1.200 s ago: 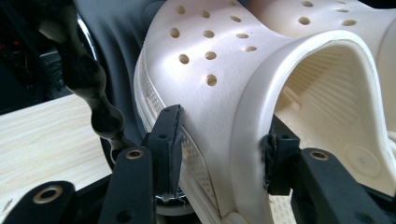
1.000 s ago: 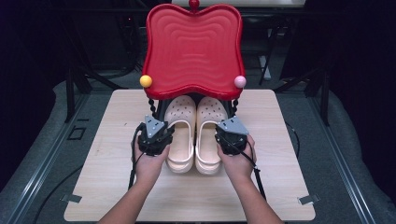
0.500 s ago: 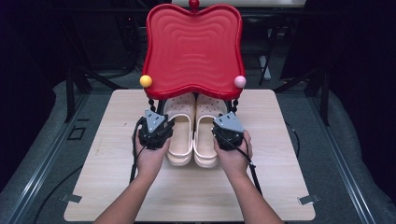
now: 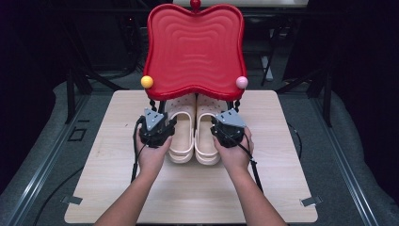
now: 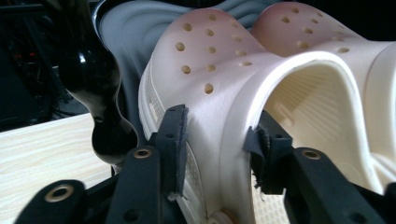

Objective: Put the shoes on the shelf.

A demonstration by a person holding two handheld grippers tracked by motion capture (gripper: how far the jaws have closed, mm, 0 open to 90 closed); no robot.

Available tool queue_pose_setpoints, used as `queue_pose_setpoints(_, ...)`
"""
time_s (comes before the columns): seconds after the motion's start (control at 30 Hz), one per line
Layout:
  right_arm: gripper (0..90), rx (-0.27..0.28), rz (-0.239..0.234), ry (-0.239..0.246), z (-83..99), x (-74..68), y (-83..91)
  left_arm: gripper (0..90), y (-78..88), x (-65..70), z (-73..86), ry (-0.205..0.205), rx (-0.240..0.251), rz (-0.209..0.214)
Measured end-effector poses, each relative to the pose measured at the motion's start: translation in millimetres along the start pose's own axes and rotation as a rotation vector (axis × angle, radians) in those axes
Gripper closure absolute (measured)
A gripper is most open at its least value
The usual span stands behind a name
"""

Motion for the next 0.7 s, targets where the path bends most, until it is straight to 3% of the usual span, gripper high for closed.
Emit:
queue_pose_setpoints(0.07,57.2,0.005,-0.01,0.001,-0.1,-0.6,0.5,56.3,1.0,0.0,-0.6,0.013,0.004,0.012)
queue_pose_setpoints(0.17,52.7,0.0,0.001,0.073,-0.4,-5.2,4.5,52.4,5.0,-1.6,-2.6,0.01,0.004,0.016)
queue_pose_setpoints(0.3,51.0,-0.018,-0.013,0.097,-0.6,-7.2,8.0,49.9,7.6,-1.4,-2.4,-0.004,-0.014,0.023)
queue_pose_setpoints(0.7,50.5,-0.029,-0.037,0.096,0.4,-5.4,19.7,47.6,22.7,-3.8,-6.0,-0.016,-0.008,0.041)
Point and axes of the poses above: each handheld gripper's, and its own axes: y roughly backward along the jaws, z roughly out of its underside, x roughly to its right, the point moved 3 cm from there along -y, roughly forward along the jaws, and after that the axes turned 9 degrees about -z, right-handed, at the moved point
